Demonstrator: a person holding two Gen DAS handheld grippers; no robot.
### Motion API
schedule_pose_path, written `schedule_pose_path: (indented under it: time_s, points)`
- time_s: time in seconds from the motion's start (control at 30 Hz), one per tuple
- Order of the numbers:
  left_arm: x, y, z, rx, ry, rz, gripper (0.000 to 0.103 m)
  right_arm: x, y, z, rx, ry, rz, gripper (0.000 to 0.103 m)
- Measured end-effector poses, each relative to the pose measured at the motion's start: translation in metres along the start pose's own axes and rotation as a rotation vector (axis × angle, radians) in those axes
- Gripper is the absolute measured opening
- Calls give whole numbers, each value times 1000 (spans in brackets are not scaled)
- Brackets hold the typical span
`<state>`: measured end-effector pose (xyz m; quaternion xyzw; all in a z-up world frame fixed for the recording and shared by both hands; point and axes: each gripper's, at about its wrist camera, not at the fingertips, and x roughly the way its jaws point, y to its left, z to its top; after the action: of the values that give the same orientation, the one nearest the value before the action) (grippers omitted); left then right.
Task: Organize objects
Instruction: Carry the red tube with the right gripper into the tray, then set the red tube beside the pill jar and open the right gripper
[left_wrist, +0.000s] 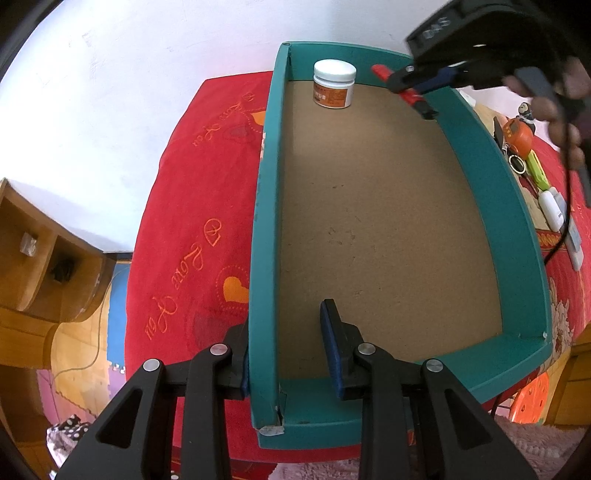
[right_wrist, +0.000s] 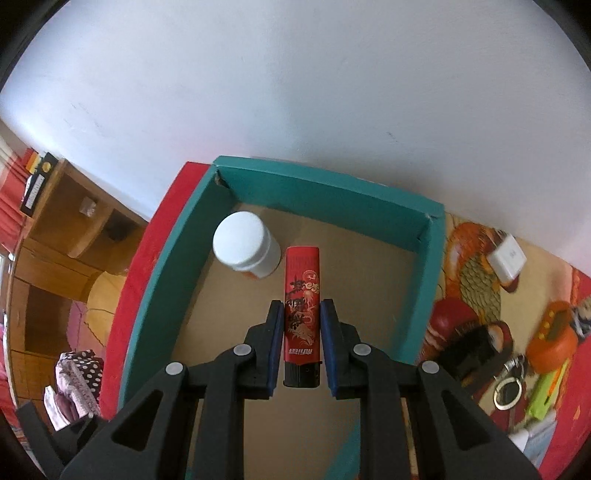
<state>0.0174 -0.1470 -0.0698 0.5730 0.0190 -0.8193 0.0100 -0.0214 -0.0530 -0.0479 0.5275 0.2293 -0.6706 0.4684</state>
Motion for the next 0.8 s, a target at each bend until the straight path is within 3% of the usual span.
schedule_pose_path:
  time_s: [0.3,0.8]
  points:
    - [3,11,5,9,-1,-2,30,33,2,17,-17,45,-34,19]
    - [8,17,7,7,0,-1,30,44,2,20,-32,51,-67,19]
